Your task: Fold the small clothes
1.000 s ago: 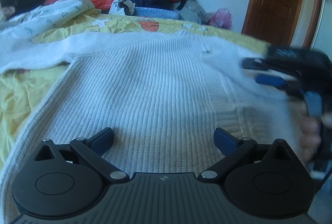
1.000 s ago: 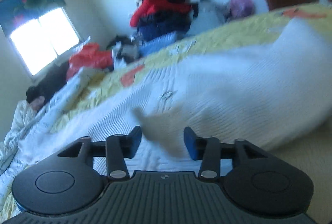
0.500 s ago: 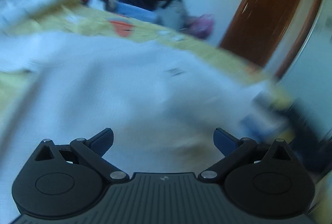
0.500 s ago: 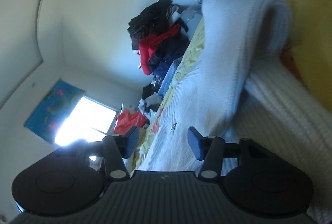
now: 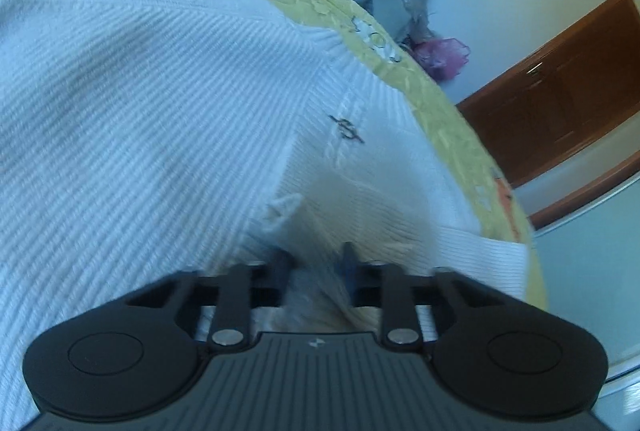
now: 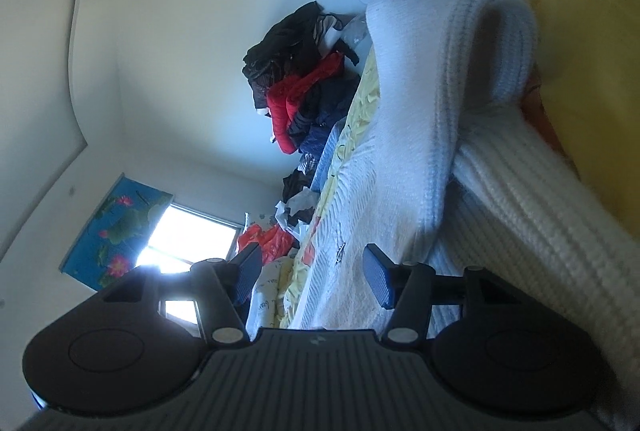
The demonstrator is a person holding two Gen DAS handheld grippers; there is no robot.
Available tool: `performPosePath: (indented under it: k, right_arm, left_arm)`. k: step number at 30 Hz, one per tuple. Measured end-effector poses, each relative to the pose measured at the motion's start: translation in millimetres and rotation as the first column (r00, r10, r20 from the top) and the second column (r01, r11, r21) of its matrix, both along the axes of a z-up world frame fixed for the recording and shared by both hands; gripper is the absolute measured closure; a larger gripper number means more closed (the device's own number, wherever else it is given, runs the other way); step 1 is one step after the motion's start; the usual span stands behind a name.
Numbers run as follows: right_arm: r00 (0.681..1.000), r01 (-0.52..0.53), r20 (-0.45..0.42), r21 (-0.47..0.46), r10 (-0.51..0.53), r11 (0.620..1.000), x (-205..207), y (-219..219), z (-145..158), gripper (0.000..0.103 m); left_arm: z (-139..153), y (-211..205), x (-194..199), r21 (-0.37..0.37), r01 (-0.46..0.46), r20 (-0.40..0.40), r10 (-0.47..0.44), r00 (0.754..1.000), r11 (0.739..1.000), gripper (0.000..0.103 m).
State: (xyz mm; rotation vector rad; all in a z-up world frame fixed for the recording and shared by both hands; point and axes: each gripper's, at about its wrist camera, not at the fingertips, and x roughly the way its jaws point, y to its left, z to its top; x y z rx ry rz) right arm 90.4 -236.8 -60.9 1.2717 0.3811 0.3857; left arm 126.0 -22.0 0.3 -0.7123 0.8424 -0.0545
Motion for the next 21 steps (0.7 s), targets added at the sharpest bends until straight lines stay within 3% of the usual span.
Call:
performPosePath:
  k: [5, 8, 13, 17, 21]
  right_arm:
    - [1.000, -0.001, 0.007, 0.010, 0.001, 1.000, -0.6, -1.7, 0.0, 0.037]
    - [0.999, 0.002, 0.041, -0.066, 0.000, 0.998, -3.4, 1.0, 8.5, 0.027]
    - [0.998, -0.015, 0.059, -0.147, 0.024, 0.989, -1.7, 7.2, 14.5, 0.024]
    - [0.998, -0.018, 0.060, -0.150, 0.027, 0.989, 0.2, 3.8, 14.7, 0.024]
    - [0.998, -0.027, 0.056, -0.173, 0.037, 0.985, 1.4, 5.5, 16.2, 0.023]
  left_arm:
    - [21.4, -7.8, 0.3, 0.146, 0.024, 0.067, -0.034, 0.997, 0.989, 0.093]
    - [47.0, 0.1, -2.6, 0.229, 0.003, 0.161, -0.041, 0.986, 0.973, 0.093]
    - [85.0, 39.5, -9.7, 0.306, -0.089, 0.270, 0.003, 0.963, 0.948, 0.094]
    - [73.8, 82.5, -9.9, 0.326, -0.156, 0.236, 0.079, 0.969, 0.932, 0.094]
    - [39.1, 102.9, -13.1, 0.336, -0.143, 0.141, 0.100, 0.985, 0.931, 0.094]
